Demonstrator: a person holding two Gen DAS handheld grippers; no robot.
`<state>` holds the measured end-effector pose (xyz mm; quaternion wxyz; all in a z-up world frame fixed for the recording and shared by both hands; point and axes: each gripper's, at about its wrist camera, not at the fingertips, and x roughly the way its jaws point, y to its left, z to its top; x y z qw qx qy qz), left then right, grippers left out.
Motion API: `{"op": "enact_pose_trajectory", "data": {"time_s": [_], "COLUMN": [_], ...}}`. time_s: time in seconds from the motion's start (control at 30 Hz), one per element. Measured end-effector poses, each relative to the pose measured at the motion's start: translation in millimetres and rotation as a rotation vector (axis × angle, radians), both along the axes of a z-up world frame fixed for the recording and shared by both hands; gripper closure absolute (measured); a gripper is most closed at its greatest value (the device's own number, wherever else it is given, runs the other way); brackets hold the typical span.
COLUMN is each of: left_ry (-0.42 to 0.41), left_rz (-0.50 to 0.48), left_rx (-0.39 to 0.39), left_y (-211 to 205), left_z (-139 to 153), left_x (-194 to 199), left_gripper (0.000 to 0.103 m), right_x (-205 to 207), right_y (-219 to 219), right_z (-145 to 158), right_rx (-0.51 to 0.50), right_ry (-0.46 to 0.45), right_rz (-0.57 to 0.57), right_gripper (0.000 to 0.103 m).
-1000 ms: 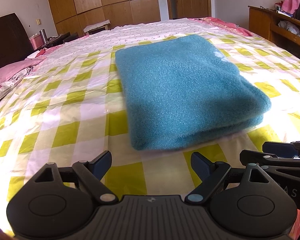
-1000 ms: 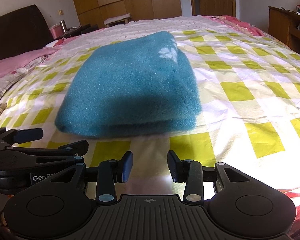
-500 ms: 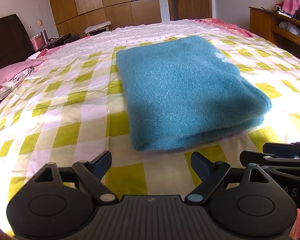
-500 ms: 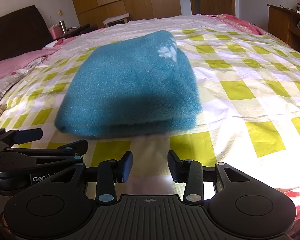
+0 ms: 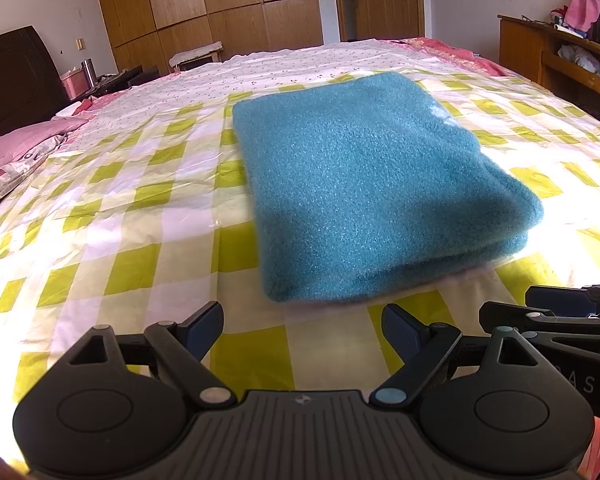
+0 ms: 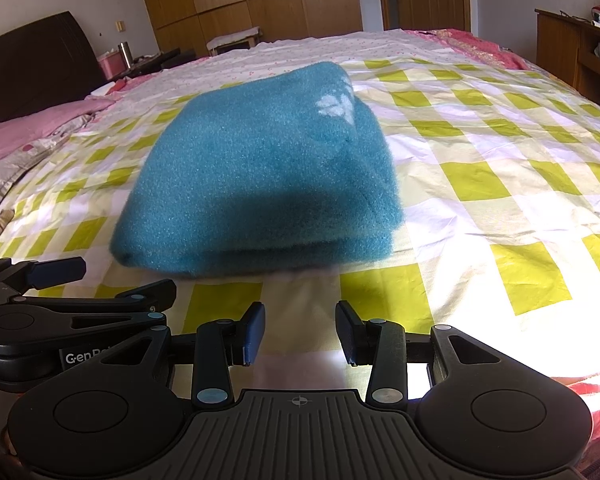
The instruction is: Fold small clothes
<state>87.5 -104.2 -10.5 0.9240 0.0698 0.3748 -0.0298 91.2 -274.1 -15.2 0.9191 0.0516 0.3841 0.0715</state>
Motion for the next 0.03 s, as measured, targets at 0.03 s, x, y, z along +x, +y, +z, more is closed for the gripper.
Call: {"op": "enact_pose_trajectory", "data": {"time_s": [0.03], "left_ry": [0.0], "left_rz": [0.001], "left_rx": [-0.001], "left_y": [0.3], "left_z": [0.0], "left_x": [-0.3], "left_gripper": [0.012], "right_x": [0.1], "right_y": [-0.1], "right_z": [0.3], "right_rx": [0.0], "right_ry": [0.0], "right_rz": [0.0], "right_gripper": [0.064]}}
